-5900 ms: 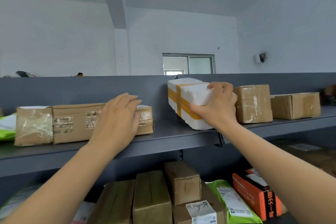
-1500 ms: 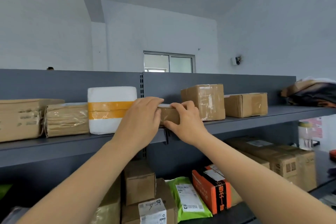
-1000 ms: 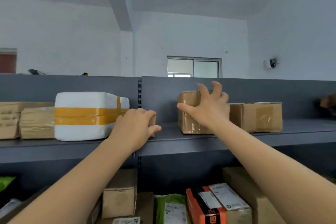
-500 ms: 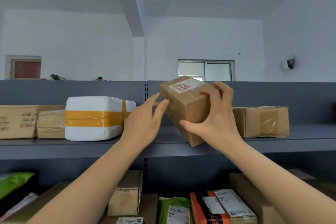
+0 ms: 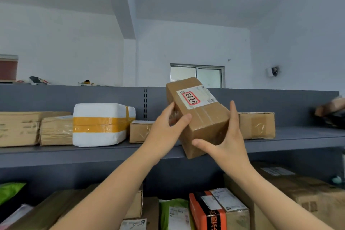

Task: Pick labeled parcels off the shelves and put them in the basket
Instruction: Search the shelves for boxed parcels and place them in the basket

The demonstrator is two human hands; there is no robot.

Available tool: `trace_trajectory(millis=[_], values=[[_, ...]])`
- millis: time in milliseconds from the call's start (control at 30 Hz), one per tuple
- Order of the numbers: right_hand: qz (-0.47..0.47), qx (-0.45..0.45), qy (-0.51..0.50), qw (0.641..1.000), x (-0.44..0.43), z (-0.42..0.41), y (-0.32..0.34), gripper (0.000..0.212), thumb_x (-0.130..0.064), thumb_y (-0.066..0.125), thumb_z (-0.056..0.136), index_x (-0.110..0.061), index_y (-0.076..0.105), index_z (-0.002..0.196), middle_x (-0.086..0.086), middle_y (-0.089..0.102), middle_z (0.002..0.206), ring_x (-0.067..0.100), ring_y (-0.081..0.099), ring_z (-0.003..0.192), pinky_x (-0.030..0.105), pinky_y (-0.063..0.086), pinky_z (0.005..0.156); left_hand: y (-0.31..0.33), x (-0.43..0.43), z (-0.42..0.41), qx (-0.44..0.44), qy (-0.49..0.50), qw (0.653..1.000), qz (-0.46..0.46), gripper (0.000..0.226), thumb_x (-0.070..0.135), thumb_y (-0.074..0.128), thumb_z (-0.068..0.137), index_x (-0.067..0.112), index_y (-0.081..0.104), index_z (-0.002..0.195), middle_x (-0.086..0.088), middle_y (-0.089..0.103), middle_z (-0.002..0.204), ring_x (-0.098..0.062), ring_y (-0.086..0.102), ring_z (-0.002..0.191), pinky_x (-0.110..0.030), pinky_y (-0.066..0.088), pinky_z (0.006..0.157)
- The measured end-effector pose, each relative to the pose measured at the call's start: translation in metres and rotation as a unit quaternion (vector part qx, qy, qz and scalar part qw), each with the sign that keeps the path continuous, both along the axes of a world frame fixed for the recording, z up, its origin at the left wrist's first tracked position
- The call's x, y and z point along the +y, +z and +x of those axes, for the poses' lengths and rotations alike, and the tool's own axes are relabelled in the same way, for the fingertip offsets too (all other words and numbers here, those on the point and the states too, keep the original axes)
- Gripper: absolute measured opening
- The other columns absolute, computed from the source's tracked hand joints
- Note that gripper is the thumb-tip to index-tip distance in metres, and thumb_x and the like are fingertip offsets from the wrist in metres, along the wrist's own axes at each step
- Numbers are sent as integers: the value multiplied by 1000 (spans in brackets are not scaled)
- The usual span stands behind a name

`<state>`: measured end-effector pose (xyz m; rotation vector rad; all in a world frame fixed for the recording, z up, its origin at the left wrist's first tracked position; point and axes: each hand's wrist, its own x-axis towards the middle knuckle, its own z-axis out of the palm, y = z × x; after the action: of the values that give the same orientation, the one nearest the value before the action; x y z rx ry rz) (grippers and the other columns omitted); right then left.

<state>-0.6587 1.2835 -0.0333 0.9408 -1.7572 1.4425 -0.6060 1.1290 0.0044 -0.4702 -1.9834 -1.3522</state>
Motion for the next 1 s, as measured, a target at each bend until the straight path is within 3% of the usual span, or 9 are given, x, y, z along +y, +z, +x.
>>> trace_trajectory(millis=[67, 167, 367, 467, 567, 667, 800, 900, 1000], values=[[-13, -21, 15, 1000, 3, 4, -1, 108, -42, 75, 65, -41, 1, 144, -21, 30, 136, -1, 29, 125, 22, 29, 104, -2, 0, 4, -5, -21, 1000, 8, 32, 34, 58, 91, 59, 43, 105, 40, 52, 100, 11, 51, 102, -29, 50, 88], [1, -7, 17, 1000, 7, 10, -3, 82, -27, 74, 75, -45, 18, 131, -37, 33, 118, 1, 39, 119, 28, 40, 104, -5, 0, 9, -21, -65, 997, 42, 42, 26, 57, 92, 53, 42, 120, 33, 55, 109, 6, 54, 106, -28, 56, 80], [25, 9, 10, 1000, 12, 21, -8, 81, -19, 75, 77, -45, 21, 131, -35, 33, 122, -1, 38, 122, 28, 39, 105, -15, -1, 16, -24, -93, 994, 52, 57, 19, 55, 93, 39, 32, 141, 14, 48, 136, -8, 45, 127, -43, 50, 96], [45, 56, -26, 997, 13, 29, -11, 81, -16, 74, 78, -45, 21, 132, -29, 33, 131, -4, 34, 126, 11, 33, 102, -21, -5, 21, -19, -107, 991, 78, 59, 18, 58, 91, 38, 32, 140, 13, 44, 140, -10, 43, 130, -45, 49, 97], [71, 137, -49, 987, 11, 41, -16, 84, -8, 73, 79, -47, 24, 135, -26, 30, 143, -10, 30, 131, 2, 27, 102, -21, -5, 26, -19, -104, 991, 85, 71, 46, 72, 73, 41, 35, 134, 17, 51, 133, -7, 49, 123, -44, 49, 97], [93, 205, -80, 971, 10, 53, -21, 83, -2, 73, 77, -39, 30, 139, -22, 29, 148, 2, 28, 139, 21, 29, 112, -23, 2, 29, -37, -101, 990, 94, 100, 60, 79, 52, 36, 31, 137, 14, 54, 128, -6, 53, 117, -41, 49, 97], [112, 206, -119, 965, 20, 64, -27, 80, 3, 70, 77, -35, 33, 137, -21, 28, 149, 7, 27, 141, 52, 32, 111, -33, 21, 26, -59, -104, 989, 93, 107, 58, 80, 46, 36, 26, 135, 11, 46, 130, -6, 48, 118, -33, 50, 94], [115, 184, -137, 966, 38, 73, -35, 79, 5, 71, 76, -34, 36, 134, -24, 29, 148, 5, 29, 140, 53, 33, 110, -41, 40, 26, -93, -106, 985, 95, 117, 63, 78, 35, 39, 21, 134, 10, 41, 132, -9, 45, 120, -38, 48, 98], [119, 164, -163, 966, 63, 87, -49, 77, 4, 71, 76, -35, 36, 133, -31, 28, 145, 3, 30, 139, 45, 32, 112, -52, 68, 31, -119, -123, 981, 93, 108, 61, 79, 35, 43, 22, 125, 10, 41, 132, -9, 46, 119, -37, 48, 98]])
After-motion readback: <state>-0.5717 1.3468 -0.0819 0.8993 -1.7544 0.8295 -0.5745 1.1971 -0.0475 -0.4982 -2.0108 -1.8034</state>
